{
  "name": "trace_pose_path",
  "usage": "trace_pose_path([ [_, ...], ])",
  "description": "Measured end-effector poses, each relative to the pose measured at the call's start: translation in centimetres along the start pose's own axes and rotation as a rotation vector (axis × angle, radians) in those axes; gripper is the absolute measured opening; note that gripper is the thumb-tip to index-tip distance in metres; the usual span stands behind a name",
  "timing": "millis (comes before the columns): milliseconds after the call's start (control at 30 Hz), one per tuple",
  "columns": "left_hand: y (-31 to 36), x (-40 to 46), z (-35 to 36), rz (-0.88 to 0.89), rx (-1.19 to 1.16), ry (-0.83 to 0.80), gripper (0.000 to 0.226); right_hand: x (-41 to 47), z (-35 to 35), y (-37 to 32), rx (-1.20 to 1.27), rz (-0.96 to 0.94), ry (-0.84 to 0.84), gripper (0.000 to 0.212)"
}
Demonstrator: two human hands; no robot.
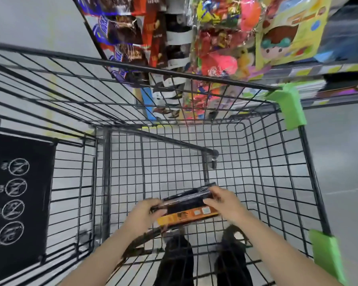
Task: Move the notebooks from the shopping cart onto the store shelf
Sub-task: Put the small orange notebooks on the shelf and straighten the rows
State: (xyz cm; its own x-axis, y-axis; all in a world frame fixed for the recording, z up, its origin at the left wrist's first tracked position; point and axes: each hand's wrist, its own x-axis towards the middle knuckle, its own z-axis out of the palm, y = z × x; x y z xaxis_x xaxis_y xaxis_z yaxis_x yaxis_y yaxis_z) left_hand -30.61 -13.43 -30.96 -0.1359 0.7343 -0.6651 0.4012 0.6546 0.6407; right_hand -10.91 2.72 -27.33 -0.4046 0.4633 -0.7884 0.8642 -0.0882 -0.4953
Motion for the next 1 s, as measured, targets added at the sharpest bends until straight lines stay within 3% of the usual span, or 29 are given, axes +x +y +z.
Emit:
trace_pose_path([
  [100,1.8,0.4,-1.1,0.065,-0.024,0.134,0.033,-0.8,-0.9,-0.7,0.075,-0.072,0.075,0.037],
  [200,3.8,0.8,-1.5,0.110,-0.128,0.193,0.030,-1.4,-2.0,-1.6,0.110,-0.120,0.150,0.034],
  [300,4.2,1.6,-1.0,0.013,-0.217,0.329,0.038,-1.9,-2.9,-1.9,0.147,-0.119,0.212,0.025],
  [367,3.5,2.0,-0.4,-0.097,-0.140,0.361,0.056,-2.1,-3.3,-1.3,0.179,-0.095,0.284,0.023],
  [433,2.4,2.4,0.4,-0.191,-0.052,0.237,0.072,-1.9,-3.7,-0.5,0.217,-0.050,0.365,0.022],
  [533,1.5,2.9,1.9,-0.212,0.154,0.010,0.075,-1.0,-3.8,0.8,0.229,0.022,0.425,0.016],
  [667,1.6,3.5,2.8,-0.182,0.339,0.034,0.056,0.1,-3.3,1.5,0.189,0.112,0.365,0.015],
  [833,1.4,3.0,2.3,-0.129,0.229,0.081,0.034,0.5,-3.0,1.4,0.285,0.144,0.320,0.022],
  [967,1.7,2.5,0.6,-0.053,0.138,-0.125,0.032,-0.3,-3.7,0.2,0.364,0.152,0.262,0.013],
  [1000,2.2,2.1,0.0,-0.030,0.109,-0.183,0.045,-0.8,-3.9,-0.3,0.378,0.151,0.248,0.013],
])
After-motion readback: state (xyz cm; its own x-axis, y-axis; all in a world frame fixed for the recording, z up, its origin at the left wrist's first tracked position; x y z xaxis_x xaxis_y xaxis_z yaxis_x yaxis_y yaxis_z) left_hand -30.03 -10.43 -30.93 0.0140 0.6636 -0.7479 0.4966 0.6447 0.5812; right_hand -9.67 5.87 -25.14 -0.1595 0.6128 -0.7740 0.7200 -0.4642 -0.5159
